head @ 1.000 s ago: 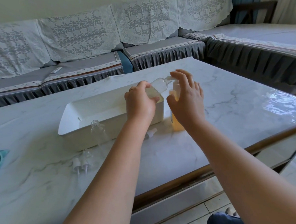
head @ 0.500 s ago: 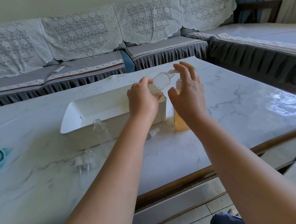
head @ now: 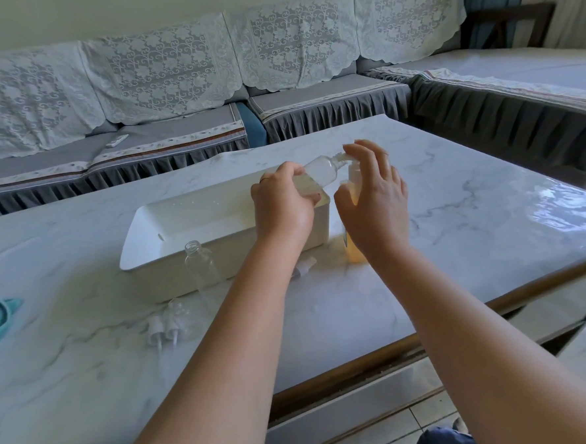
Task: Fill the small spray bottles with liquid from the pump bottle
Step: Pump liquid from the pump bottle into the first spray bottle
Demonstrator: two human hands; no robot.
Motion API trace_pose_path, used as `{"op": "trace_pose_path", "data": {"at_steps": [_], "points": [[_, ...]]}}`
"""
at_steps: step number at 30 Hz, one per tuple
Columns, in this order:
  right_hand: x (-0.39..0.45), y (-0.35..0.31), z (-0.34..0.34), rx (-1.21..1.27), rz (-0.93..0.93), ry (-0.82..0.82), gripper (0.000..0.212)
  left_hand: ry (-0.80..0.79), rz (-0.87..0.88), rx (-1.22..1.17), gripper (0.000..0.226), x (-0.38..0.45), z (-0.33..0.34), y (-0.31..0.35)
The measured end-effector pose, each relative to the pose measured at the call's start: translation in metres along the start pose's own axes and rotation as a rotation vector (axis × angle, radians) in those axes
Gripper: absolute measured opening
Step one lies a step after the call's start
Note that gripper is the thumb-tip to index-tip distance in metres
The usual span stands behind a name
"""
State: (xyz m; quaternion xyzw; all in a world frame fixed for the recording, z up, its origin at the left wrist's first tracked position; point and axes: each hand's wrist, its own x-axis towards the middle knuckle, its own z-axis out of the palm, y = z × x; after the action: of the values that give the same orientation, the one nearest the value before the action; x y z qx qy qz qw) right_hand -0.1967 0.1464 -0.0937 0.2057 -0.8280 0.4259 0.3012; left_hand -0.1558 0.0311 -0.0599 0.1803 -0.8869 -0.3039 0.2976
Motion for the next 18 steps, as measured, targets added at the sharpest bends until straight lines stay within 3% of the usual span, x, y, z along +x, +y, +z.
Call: {"op": "trace_pose_path", "data": {"at_steps": [18], "points": [[0.014, -0.008, -0.008, 0.027, -0.022, -0.036, 0.059, 0.017, 0.027, 0.012, 0.04, 0.002, -0.002, 0.004]]}}
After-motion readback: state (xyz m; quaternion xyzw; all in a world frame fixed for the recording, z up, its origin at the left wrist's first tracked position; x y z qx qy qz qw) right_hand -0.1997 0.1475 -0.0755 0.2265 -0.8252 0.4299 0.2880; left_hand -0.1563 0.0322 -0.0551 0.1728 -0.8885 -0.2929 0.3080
